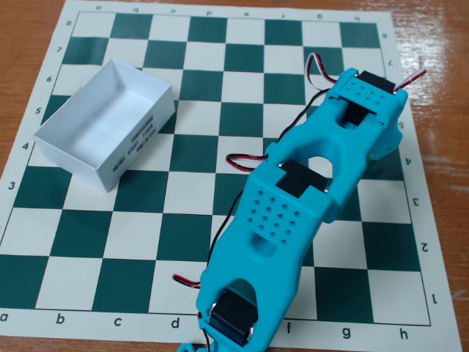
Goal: Grab the toy horse and put it in the box.
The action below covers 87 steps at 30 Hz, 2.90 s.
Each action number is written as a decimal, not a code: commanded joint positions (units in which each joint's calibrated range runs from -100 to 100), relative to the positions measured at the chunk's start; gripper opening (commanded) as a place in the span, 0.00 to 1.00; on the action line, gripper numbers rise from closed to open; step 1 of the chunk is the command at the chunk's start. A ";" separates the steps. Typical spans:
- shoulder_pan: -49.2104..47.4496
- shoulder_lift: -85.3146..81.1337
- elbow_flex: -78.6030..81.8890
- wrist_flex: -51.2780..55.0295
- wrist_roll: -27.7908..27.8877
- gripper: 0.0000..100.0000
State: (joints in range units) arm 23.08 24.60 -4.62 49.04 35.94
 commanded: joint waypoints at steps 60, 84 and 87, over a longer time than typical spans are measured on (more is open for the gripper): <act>-24.65 -26.72 14.14 3.37 0.04 0.00; -48.01 -16.45 -1.98 3.45 -0.11 0.00; -48.65 -9.99 -8.17 3.45 -0.80 0.00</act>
State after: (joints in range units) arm -24.72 11.23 -5.80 53.06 35.73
